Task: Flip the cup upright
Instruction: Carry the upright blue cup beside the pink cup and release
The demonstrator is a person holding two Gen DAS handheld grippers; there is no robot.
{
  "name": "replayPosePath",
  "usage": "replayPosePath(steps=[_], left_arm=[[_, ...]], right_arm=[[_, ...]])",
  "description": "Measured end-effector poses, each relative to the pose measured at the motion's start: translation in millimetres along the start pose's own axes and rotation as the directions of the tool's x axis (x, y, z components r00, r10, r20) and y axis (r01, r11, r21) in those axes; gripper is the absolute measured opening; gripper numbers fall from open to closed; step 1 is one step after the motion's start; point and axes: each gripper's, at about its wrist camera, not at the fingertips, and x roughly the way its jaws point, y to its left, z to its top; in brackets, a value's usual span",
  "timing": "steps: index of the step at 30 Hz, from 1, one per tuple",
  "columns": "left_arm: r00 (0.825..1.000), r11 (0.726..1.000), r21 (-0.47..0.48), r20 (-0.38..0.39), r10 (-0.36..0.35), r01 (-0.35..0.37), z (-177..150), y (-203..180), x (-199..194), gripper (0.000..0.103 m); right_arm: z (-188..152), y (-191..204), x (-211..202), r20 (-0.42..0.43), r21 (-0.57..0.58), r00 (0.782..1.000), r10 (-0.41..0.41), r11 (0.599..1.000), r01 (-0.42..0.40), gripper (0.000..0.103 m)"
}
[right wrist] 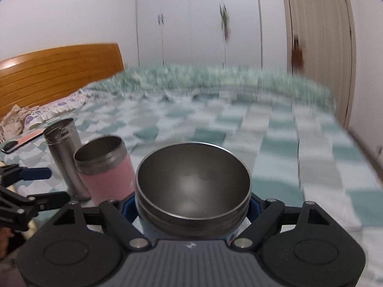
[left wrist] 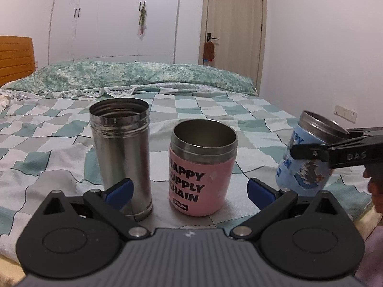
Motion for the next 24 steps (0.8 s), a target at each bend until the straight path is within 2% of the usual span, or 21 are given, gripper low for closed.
replayPosePath(steps=[5,10,14,22,24], left_arm=[[1.0,0.999,-0.027,0.005,0.017,-0.017,0.0,7.7,0.2,0.103],[1.0,0.999,-0.036,-0.003,0.029,-0.029,-1.6,12.9,4.5,0.103],[0.999,0.999,-0.031,-0.002,0.033,-0.033,-1.8,13.3,4.9,0.103],[0.999,0.999,-0.024,-0.005,0.04,-0.04,-3.1,12.6,7.1,0.103],[0.999,0.999,-0.018,-0.002,0.044,-0.044,-2.9,11.4,6.1,0.103]], right_arm=[[-4.2,14.3,16.9,0.091,-0.035,0.994,-0.052,0.998,0.056,0.084],[-19.7,19.6,35.5,0.098,-0.013,0.993,-0.064,0.998,0.066,0.084],[-34.7,24.9,40.4,0.116,-0.043,0.991,-0.061,0.997,0.066,0.084],[-38.3,25.4,39.5,0.119,-0.045,0.991,-0.065,0.996,0.071,0.084],[-38.5,25.4,38.2,0.109,-0.049,0.992,-0.059,0.997,0.065,0.088]])
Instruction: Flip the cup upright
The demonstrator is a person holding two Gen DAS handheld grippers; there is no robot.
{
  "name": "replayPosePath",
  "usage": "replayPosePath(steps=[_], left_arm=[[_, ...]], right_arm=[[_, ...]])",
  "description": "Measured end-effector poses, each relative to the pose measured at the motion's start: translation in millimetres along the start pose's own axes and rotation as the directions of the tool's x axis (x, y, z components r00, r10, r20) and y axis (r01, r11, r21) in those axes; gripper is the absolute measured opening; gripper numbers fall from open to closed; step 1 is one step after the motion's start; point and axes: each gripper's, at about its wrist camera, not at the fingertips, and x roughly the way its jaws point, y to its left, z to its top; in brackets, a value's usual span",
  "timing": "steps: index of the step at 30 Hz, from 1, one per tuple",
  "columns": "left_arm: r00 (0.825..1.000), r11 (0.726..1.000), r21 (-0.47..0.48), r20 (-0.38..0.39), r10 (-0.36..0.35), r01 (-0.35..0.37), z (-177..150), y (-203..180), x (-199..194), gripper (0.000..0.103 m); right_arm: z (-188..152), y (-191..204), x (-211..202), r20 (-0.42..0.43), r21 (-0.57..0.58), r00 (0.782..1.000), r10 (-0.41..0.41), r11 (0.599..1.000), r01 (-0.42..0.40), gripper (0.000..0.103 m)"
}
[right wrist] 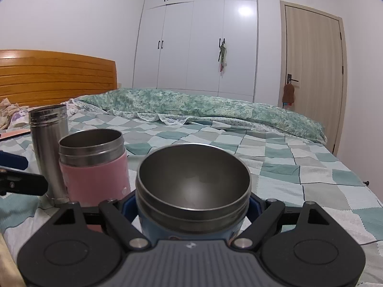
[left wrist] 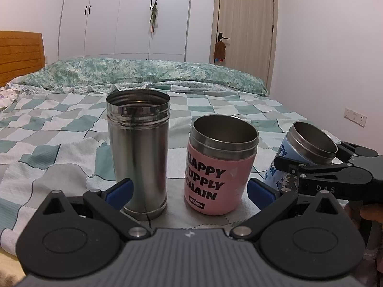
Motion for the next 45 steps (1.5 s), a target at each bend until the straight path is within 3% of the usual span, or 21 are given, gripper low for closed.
replayPosePath(steps=[3,10,17,26,33,39,45], left_arm=[[1.0,1.0,0.011,0.005,0.004,-0.004,1.1,-2.3,-3.1,0.103],[0.999,1.0,0.015,0.05,0.016,-0.017,6.6,-13.1,-22.4,0.103],[0.992,0.999,0.014,0.124,0.027,-0.029,8.2,-33.1,-56.2,0.103],[0.98,0.999,0.034,0.198,0.025,-0.032,-31.0,-62.0,-86.7,0.103],[0.971,0.997,0.023,0.232,0.061,-0.068,-71.1,-74.7,-85.9,0.103],[0.96,0.995,0.003,0.265,0.095,-0.099,-77.5,-72.1,-88.5,0.103],[0.956,0.996,-0.005,0.278,0.088,-0.09,-79.5,-71.7,-90.3,0.103]], right_arm=[[-0.5,-2.8,-6.4,0.002,0.005,1.0,0.011,1.0,-0.011,0.103],[3.2,-15.8,-42.1,0.051,0.036,0.999,0.007,0.999,-0.009,0.103],[2.4,-32.2,-102.9,0.112,0.029,0.993,-0.026,0.999,0.023,0.103],[-38.6,-47.3,-170.8,0.138,0.054,0.987,-0.078,0.996,0.071,0.103],[-68.1,-44.6,-194.1,0.181,0.034,0.975,-0.132,0.991,0.128,0.103],[-74.9,-42.1,-205.0,0.242,0.028,0.954,-0.175,0.984,0.174,0.103],[-75.4,-46.0,-206.6,0.236,0.037,0.953,-0.19,0.982,0.187,0.103]])
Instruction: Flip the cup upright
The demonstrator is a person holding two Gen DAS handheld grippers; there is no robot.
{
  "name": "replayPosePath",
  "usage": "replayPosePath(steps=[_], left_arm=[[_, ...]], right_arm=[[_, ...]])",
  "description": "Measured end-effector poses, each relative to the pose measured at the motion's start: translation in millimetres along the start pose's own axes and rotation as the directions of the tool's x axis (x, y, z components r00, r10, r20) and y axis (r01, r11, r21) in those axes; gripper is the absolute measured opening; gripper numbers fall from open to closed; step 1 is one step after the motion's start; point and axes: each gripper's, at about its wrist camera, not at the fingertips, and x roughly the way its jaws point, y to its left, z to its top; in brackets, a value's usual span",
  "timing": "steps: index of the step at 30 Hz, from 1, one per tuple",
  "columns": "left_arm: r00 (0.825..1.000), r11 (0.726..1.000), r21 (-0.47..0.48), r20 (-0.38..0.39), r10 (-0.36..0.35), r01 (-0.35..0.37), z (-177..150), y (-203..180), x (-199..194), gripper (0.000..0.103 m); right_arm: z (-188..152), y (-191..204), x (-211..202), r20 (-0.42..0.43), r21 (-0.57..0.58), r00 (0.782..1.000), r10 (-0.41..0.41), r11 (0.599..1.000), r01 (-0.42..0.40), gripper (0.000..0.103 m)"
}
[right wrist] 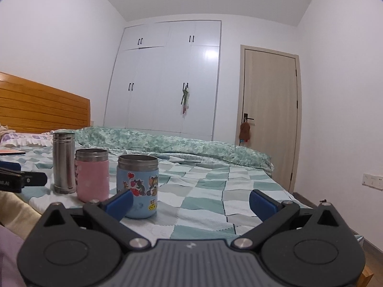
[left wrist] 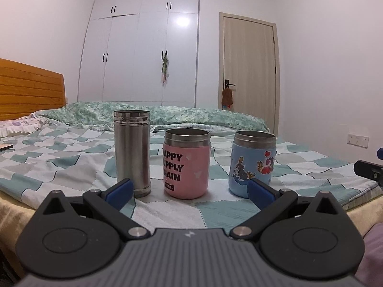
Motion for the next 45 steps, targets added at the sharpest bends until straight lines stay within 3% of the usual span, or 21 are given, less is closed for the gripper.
replayPosePath(steps=[45], left_arm=[[1.0,1.0,-0.003,0.015,-0.009,0.009,-0.3,-1.8,-2.5,0.103]], right_arm=[[-2.8,2.5,2.2,-0.002,-0.015,1.0,-0.005,1.0,0.005,0.103]])
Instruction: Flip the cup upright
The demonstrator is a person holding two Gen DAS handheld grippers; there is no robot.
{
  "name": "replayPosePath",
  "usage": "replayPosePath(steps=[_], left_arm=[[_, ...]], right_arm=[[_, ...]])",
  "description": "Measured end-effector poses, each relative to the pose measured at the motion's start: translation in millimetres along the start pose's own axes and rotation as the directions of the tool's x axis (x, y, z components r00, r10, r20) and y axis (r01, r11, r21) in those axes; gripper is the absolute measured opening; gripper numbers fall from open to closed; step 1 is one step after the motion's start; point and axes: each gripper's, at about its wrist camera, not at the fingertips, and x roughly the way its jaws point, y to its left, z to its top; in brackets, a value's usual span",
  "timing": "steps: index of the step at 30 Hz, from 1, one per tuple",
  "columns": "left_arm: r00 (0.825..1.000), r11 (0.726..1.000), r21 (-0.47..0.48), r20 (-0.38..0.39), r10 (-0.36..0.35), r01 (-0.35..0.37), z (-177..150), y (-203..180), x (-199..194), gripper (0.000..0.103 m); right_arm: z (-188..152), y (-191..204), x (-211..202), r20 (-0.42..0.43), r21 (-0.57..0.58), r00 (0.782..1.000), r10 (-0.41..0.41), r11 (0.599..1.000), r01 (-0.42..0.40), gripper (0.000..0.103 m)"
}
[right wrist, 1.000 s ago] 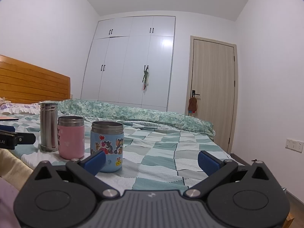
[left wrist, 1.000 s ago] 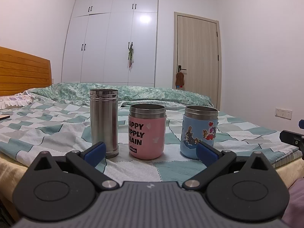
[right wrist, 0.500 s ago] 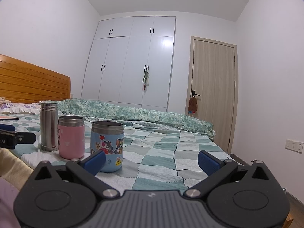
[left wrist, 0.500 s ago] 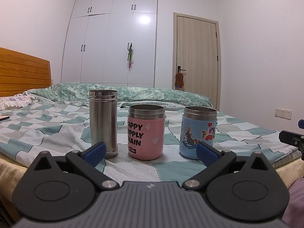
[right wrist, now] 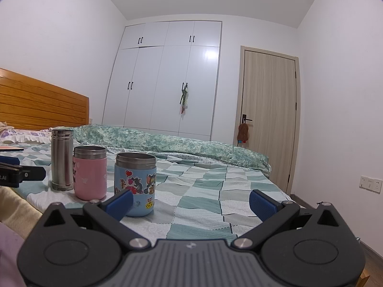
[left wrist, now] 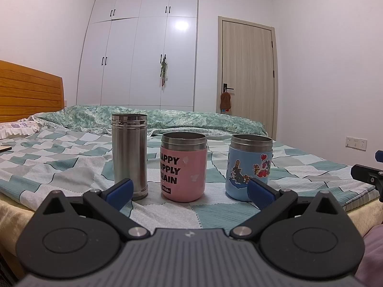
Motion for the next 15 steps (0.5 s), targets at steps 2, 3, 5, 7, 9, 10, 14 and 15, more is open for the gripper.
replayPosePath(steps=[2,3,5,7,9,10,14,15], left_arm=[[1.0,1.0,-0.001,0.0,0.0,0.0,-0.1,0.1,-0.4,0.103],[1.0,1.0,-0.001,0.0,0.0,0.0,0.0,-0.1,-0.1,0.103],[1.0,1.0,0.0,0.0,0.0,0.0,0.0,0.0,-0.2,0.103],[1.0,1.0,0.0,0.0,0.0,0.0,0.0,-0.1,-0.4,0.103],[1.0,1.0,0.0,0.0,0.0,0.0,0.0,-0.1,-0.1,0.103],[1.0,1.0,0.0,0.0,0.0,0.0,-0.1,-0.1,-0.3,0.103],[1.0,1.0,0.0,0.004,-0.006,0.006,-0.1,-0.1,-0.6,0.103],[1.0,1.0,-0.001,0.005,-0.01,0.01,-0.1,0.1,-0.6,0.103]], right_arm=[[0.0,0.1,-0.1,0.0,-0.001,1.0,0.0,1.0,0.0,0.103],[0.0,0.1,-0.1,0.0,-0.001,1.0,0.0,1.0,0.0,0.103],[0.1,0.2,-0.3,0.0,0.0,1.0,0.0,1.0,0.0,0.103],[0.1,0.3,-0.3,0.0,0.0,1.0,0.0,1.0,0.0,0.103],[-0.1,0.3,0.1,0.0,-0.001,1.0,0.0,1.0,0.0,0.103],[0.1,0.4,-0.3,0.0,-0.001,1.0,0.0,1.0,0.0,0.103],[0.1,0.4,-0.3,0.0,-0.001,1.0,0.0,1.0,0.0,0.103],[0.0,0.4,-0.1,0.0,-0.001,1.0,0.0,1.0,0.0,0.103]])
